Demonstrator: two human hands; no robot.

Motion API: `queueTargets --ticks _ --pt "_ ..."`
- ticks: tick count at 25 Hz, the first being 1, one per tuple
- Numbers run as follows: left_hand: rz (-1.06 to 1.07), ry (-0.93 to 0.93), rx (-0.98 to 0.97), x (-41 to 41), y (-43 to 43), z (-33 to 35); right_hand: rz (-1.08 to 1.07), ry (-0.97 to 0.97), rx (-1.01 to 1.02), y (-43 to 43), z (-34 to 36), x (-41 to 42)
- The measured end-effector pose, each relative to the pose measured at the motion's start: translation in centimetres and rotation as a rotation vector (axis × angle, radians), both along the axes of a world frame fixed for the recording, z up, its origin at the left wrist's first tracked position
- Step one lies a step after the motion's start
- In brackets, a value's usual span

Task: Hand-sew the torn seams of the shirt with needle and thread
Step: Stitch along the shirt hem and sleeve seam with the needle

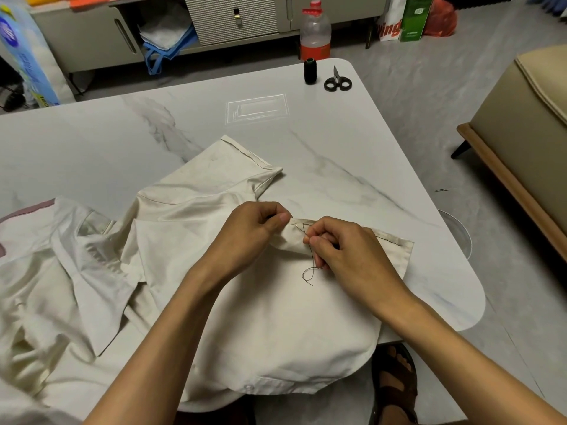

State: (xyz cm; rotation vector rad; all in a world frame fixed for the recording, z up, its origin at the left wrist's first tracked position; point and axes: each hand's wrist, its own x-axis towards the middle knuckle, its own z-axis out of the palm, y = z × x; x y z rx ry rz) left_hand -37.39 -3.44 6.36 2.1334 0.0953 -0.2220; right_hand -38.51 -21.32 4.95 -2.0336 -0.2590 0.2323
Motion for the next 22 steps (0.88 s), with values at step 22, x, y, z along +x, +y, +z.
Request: queueTargets --ticks 22 --pt "-0.014 -0.011 -0.015 -0.03 0.10 -0.09 -0.035 0.000 -0.038 0.26 0.24 -0.06"
